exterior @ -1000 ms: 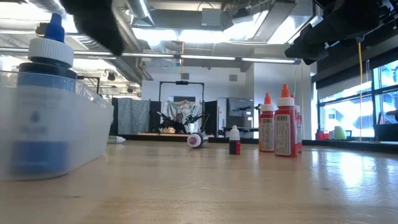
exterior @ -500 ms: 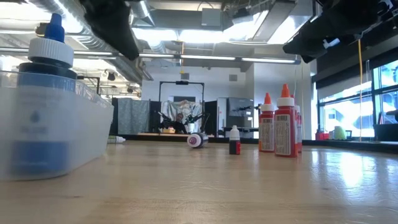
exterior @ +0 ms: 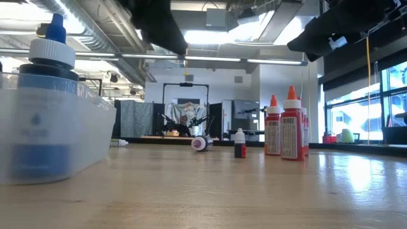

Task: Pick & Place food coloring
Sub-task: Put the small red food coloring bottle into the bin

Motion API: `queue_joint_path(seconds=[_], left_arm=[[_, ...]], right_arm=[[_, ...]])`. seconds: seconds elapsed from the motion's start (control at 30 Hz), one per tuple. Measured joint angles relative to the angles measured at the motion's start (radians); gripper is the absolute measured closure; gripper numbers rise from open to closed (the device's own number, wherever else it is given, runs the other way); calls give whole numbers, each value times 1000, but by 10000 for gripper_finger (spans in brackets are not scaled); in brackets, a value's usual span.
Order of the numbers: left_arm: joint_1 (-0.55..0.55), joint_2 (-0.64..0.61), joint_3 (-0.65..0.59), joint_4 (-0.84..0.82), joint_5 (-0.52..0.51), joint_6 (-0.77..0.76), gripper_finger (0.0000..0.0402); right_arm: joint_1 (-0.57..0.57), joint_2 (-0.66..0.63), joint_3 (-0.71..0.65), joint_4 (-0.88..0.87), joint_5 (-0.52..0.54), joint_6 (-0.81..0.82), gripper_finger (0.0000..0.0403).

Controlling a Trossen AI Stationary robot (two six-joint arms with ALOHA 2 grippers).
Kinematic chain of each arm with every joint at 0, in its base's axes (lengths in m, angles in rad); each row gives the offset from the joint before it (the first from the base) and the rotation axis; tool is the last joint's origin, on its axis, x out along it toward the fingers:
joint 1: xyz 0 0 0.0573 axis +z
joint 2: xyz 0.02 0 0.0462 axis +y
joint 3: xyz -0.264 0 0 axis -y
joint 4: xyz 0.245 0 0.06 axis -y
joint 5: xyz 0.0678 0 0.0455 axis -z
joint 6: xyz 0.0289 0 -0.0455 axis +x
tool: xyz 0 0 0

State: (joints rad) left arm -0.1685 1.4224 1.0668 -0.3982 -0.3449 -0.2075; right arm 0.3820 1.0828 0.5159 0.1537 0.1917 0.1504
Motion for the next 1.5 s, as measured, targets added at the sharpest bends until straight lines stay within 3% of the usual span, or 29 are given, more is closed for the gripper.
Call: queue_joint_path(seconds=[0.13, 0.3, 0.5, 0.7, 0.9, 1.2, 1.4, 1.5], left_arm=[[15, 50, -3, 110, 34, 61, 248], [48, 101, -58, 381, 202, 154, 245], [83, 148, -127, 577, 208, 153, 248], [93, 250, -159, 772, 209, 152, 246], [87, 322, -160, 795, 207, 143, 246], [68, 124, -190, 583, 161, 154, 245], [9, -54, -391, 811, -18, 175, 248], [-3, -127, -467, 896, -38, 203, 248]], right_arm=[[0, 14, 0, 11, 0, -7, 192], [0, 43, 0, 18, 1, -1, 192], [-2, 68, 0, 87, 95, 0, 192], [-2, 68, 0, 81, 102, 2, 192], [-13, 68, 17, 76, 157, 2, 192], [-96, 168, 148, -22, 179, 2, 192], [-182, 333, 277, -124, 59, -7, 192], [-213, 418, 369, -228, 23, -23, 192]])
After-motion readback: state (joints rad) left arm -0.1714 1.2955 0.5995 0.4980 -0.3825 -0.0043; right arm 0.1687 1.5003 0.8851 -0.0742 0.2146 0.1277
